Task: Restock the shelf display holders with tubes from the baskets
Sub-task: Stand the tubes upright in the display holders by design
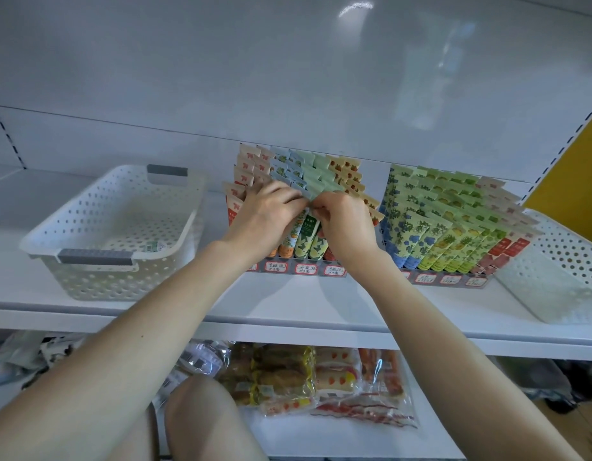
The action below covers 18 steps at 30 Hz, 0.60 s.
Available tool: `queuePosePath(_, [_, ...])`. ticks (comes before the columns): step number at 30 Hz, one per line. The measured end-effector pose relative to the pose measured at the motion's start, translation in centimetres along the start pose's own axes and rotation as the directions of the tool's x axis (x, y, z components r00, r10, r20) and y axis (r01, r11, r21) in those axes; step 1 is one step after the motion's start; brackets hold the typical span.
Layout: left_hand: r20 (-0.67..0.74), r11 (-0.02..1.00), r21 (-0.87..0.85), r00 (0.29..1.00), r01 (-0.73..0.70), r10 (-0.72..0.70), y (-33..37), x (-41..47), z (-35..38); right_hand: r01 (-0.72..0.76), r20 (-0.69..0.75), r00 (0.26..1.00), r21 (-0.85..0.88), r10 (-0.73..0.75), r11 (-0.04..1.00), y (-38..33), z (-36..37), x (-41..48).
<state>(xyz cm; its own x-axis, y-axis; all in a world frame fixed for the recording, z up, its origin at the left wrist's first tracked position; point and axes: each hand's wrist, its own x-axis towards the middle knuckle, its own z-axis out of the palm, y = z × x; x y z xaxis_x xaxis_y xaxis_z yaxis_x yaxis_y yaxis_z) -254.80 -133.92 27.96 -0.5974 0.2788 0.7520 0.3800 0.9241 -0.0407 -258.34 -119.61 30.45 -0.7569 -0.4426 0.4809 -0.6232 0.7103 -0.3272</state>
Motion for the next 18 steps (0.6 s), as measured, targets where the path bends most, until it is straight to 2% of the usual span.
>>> queuePosePath(4, [0.007, 1.000, -0.002, 1.000, 0.020, -0.020, 0.0, 0.0, 0.0, 0.041, 0.001, 0.999, 0.075, -0.042, 0.996, 0.3, -0.5, -0.4])
queuePosePath(9, [0.061, 0.999, 0.017, 0.997, 0.036, -0.037, 0.2, -0.1, -0.2, -0.019, -0.081, 0.996, 0.180, 0.034, 0.983, 0.4, -0.9, -1.3])
queuePosePath(14, [0.063, 0.999, 0.017, 0.997, 0.046, -0.047, 0.5, -0.1, -0.5, -0.048, -0.114, 0.991, 0.191, 0.071, 0.980, 1.0, -1.6, -1.6])
queuePosePath(18, [0.051, 0.999, 0.024, 0.998, 0.031, -0.032, 0.4, -0.2, -0.7, -0.012, -0.125, 0.992, 0.172, 0.034, 0.985, 0.9, -1.3, -1.6])
